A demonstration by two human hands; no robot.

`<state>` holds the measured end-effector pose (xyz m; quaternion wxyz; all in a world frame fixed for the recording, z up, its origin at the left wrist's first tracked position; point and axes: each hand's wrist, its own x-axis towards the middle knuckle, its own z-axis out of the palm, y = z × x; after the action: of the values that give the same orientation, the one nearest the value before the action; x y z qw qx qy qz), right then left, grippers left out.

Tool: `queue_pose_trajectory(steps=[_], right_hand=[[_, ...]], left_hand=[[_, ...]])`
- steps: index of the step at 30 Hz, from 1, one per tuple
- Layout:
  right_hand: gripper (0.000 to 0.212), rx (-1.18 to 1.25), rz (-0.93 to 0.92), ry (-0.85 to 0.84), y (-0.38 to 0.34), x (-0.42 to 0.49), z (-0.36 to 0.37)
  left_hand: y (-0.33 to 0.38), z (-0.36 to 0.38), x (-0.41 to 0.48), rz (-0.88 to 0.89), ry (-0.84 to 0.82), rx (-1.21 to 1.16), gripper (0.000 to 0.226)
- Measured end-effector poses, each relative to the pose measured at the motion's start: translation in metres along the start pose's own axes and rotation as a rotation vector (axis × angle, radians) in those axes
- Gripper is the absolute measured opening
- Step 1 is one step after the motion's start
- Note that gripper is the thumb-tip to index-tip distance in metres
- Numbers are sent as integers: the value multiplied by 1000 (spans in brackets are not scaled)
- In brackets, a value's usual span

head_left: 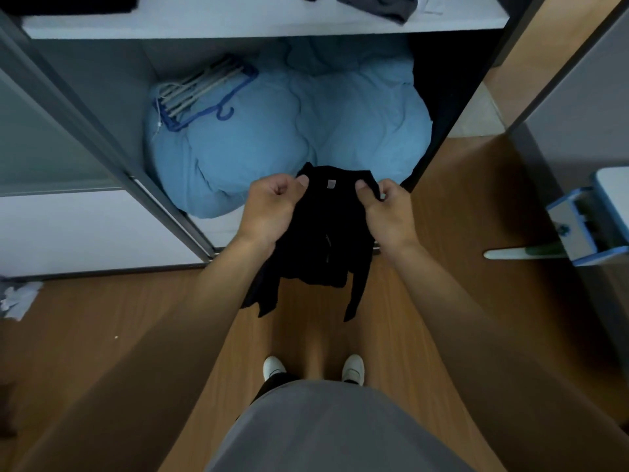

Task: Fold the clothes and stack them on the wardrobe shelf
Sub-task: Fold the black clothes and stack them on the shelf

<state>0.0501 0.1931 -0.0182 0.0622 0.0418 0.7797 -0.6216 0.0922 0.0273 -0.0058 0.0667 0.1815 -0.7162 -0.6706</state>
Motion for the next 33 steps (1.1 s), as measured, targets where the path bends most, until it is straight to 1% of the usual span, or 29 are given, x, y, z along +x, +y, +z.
queue_pose_trajectory(steps=[3,5,7,8,11,15,18,20,21,26,28,30,31,33], right_hand=[[22,67,-4,-53,-11,-5,13],[26,60,-36,-57,-16,-9,20],[32,6,-96,-57,-18,-11,24],[32,-27,-119,-62,-17,-11,24],[21,-110,-152,-64,-12,-13,20],[13,-174,-147,-29,-11,-15,18],[13,-172,-148,-16,-18,-18,16],[6,-135,-145,-51,-22,-22,13],[6,-115,-140,-80,-23,-25,11],[37,-106,-160,-206,-22,-39,5],[40,-91,-176,-270,-22,-42,3],[41,-24,-181,-346,-23,-45,1],[42,39,-162,-380,-24,-47,1],[43,206,-64,-412,-25,-47,-1]], left_hand=[[-6,3,-3,24,-66,44,41],[-8,7,-6,14,-124,88,35],[-8,12,-9,12,-165,89,32],[-9,13,-9,7,-168,80,32],[-8,12,-10,-15,-143,20,31],[-7,13,-12,-29,-148,-9,30],[-6,16,-12,-34,-144,-11,24],[-4,16,-13,-37,-159,-5,23],[-3,17,-13,-34,-160,-1,23],[1,17,-14,-30,-118,-31,21],[2,16,-14,-32,-151,-47,16],[2,15,-12,-12,-165,-15,10],[2,13,-11,4,-162,-5,8],[4,10,-7,50,-167,-2,8]])
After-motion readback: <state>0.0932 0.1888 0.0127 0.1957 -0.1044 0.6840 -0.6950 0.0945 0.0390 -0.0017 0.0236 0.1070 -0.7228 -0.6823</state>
